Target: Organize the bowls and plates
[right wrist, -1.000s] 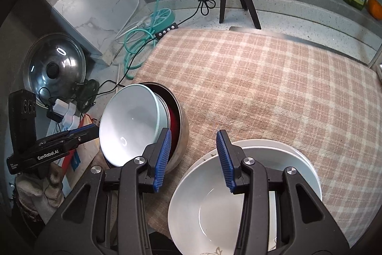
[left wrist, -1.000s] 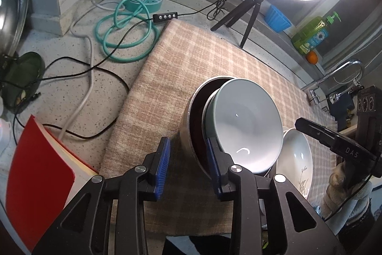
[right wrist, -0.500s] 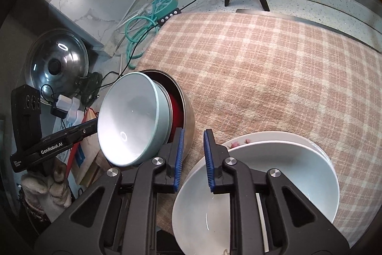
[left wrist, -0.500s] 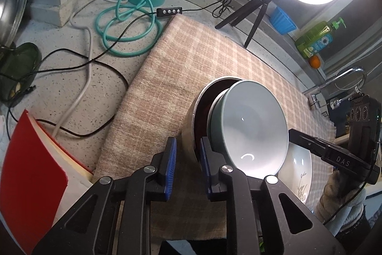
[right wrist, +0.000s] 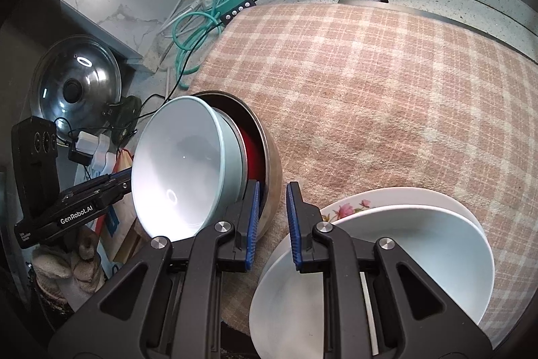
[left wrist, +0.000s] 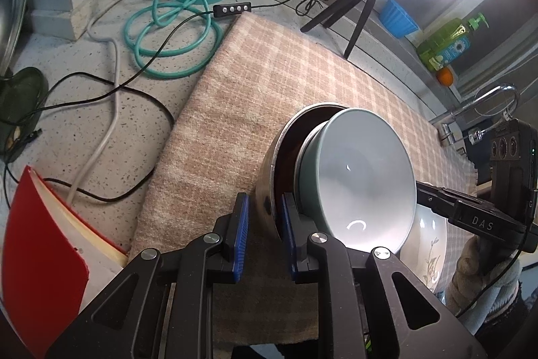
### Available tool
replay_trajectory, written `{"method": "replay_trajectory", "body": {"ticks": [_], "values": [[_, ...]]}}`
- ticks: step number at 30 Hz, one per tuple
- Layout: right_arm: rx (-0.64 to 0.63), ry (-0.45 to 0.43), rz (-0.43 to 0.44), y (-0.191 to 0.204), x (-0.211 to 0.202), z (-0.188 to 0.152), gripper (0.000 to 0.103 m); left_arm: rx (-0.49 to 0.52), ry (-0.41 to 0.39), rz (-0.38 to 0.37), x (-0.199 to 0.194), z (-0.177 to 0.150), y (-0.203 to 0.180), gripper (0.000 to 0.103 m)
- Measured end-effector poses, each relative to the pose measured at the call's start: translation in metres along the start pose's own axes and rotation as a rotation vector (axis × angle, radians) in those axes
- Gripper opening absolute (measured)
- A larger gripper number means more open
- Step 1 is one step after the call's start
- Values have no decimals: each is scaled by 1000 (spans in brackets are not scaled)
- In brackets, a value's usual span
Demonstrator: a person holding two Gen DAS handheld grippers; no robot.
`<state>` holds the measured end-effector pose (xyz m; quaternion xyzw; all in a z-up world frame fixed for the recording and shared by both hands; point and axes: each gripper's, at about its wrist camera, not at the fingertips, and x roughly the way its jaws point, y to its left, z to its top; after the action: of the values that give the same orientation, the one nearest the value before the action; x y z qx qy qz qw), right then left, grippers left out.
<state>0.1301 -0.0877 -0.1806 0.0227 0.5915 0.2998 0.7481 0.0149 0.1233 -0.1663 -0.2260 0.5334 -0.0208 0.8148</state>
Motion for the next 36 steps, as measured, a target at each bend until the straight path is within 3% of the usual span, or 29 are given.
{"method": "replay_trajectory", "body": {"ticks": [18,36], "values": [[-24,2,-61,11,4,-1,11,124,23,65,4,2,-15,9],[-1,-48,-31,14,-21,0,11,135,-3,55,-14,8,-27,9]]}}
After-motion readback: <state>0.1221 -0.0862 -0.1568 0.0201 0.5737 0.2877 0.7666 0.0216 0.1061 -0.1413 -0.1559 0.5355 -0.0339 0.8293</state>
